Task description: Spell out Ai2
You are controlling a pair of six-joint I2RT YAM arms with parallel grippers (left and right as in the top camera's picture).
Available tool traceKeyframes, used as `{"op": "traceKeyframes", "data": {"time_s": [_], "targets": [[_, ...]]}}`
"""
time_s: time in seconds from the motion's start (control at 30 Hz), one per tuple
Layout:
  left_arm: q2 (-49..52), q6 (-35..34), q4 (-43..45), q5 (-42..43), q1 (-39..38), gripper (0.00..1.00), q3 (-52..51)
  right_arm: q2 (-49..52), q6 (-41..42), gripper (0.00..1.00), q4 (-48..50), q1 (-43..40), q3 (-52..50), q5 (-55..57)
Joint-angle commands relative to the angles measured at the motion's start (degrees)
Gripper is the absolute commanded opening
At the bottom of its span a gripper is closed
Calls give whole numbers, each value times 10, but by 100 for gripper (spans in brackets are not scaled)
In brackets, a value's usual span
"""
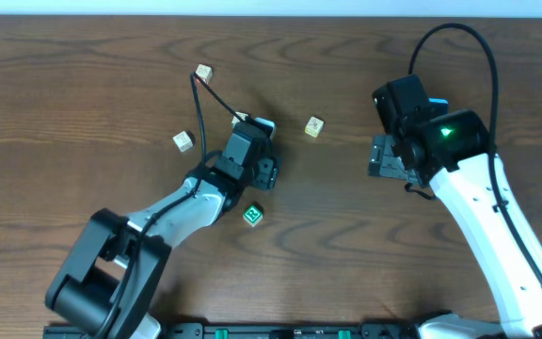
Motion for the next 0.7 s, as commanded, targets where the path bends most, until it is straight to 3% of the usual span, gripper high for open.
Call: {"op": "traceKeyframes", "data": {"time_s": [0.0,0.13,0.23,0.37,0.53,0.67], "targets": [[-42,0,-20,0,-2,75,9,-1,4,99,-2,-5,0,12],[-109,0,-93,-4,-2,81,9,-1,5,99,-2,-5,0,12],[-172,0,-179,-15,-2,98,12,-1,5,99,-2,-5,-1,12],[-221,9,-355,-22,-1,95,64,-1,4,99,-7,-5,-1,12],[-191,44,-604,-52,-1,95,255,-1,4,99,-13,-5,-1,12],[-132,61,-794,-22,9,95,431,-1,4,99,-13,-5,0,12]]}}
